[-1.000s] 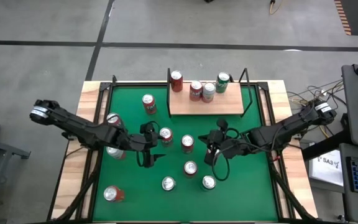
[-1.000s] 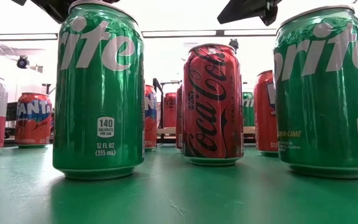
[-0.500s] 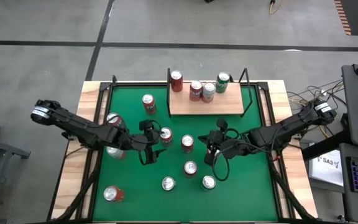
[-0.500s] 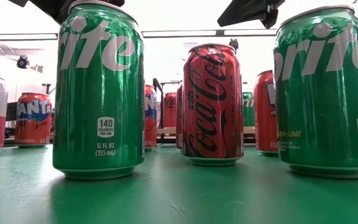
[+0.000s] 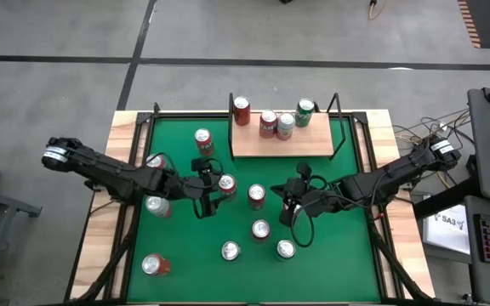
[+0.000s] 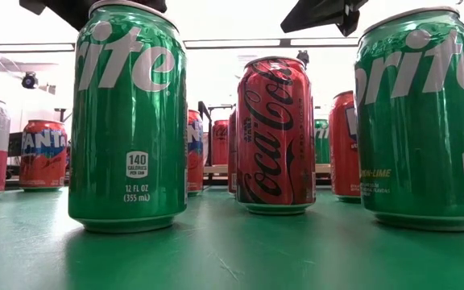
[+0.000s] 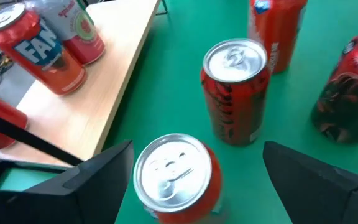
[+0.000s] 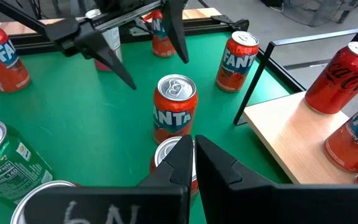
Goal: Place canned beverage on shelf
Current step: Put the red soda can on the shelf aligned with the other red soda can
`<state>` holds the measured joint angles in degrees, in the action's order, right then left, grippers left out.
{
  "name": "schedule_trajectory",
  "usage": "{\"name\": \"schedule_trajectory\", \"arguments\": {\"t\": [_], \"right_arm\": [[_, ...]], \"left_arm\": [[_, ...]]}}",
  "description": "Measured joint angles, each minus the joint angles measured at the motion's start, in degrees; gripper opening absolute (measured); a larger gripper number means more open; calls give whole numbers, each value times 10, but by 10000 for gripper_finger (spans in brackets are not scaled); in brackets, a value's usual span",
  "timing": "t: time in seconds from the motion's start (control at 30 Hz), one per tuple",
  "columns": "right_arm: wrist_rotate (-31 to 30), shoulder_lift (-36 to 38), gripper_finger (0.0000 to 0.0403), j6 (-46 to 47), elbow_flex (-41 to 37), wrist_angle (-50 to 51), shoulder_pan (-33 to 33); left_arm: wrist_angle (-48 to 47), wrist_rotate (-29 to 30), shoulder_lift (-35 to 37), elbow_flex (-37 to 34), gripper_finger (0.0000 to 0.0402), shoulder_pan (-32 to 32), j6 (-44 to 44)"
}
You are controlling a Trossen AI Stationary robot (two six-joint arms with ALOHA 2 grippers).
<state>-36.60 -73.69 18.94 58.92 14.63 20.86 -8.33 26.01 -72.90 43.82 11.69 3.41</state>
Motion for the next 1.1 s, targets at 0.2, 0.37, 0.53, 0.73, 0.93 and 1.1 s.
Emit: {"name": "schedule_trajectory", "arguments": {"t": [0.2, 0.37, 0.53, 0.73, 0.93, 1.1], "right_arm": [[0, 0, 9, 0, 0, 0, 0], [0, 0, 9, 0, 0, 0, 0], [0, 0, 9, 0, 0, 0, 0], [0, 0, 9, 0, 0, -1, -2], [0, 0, 9, 1, 0, -3, -2], [0, 0, 9, 0, 0, -4, -2]], "left_arm": [[4, -17, -1, -7, 341, -22, -8], [30, -21, -9, -27, 341, -32, -10], [61, -27, -11, -50, 341, -36, -9], [112, -28, -11, -79, 341, -37, -8], [163, -27, -11, -109, 341, -43, -1], [203, -27, -11, -130, 341, -44, 5]]}}
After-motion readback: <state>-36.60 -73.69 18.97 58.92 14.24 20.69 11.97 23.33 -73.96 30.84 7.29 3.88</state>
